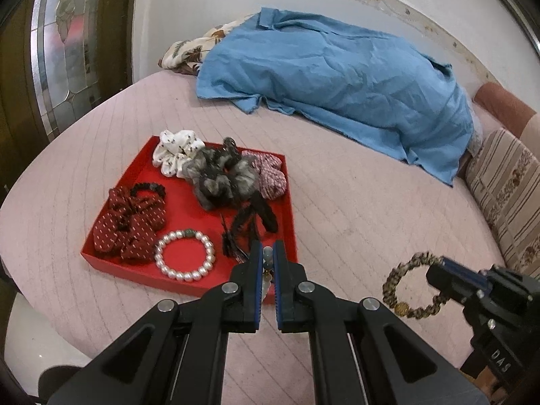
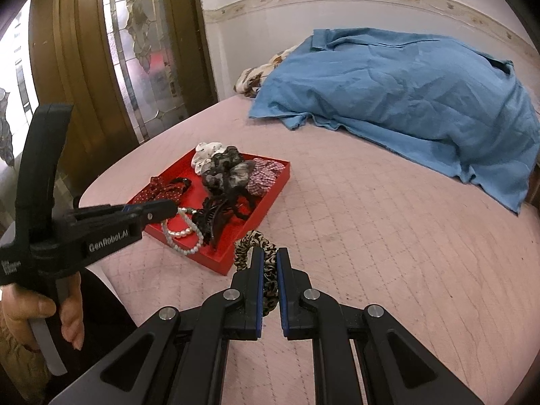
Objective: Organize jewelry
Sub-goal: 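Carry the hair tie and bead bracelet over the red tray and open both tools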
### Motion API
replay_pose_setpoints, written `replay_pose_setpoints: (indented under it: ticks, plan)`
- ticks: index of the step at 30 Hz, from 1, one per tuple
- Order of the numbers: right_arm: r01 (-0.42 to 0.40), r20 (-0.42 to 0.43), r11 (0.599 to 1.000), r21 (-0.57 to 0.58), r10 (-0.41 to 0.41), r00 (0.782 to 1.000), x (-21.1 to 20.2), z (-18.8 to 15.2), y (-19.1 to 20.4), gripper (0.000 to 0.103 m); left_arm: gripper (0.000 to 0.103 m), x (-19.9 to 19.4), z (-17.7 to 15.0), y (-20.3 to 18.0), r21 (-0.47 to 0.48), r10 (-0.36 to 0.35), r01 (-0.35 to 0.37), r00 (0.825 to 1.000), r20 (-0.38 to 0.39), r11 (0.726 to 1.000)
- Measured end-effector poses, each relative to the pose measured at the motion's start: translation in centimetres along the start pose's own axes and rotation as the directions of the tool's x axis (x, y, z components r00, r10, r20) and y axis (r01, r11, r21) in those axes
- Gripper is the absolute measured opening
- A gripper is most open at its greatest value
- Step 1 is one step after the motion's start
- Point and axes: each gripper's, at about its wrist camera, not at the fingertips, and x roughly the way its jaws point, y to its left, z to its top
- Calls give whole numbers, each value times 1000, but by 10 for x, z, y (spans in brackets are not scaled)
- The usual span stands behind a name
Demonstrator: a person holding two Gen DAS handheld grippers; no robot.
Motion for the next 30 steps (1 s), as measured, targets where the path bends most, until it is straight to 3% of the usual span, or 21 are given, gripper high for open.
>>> replay_pose_setpoints:
  ticks: [15,30]
  plan:
    - [-60,-20,998,-9,59,998,34,36,26,8,5,26,69,73,-97,-56,60,998,43,994]
    - [-117,-51,990,-77,114,992,89,78,72,9,5,88,87,152,-269,-72,68,997,-6,961]
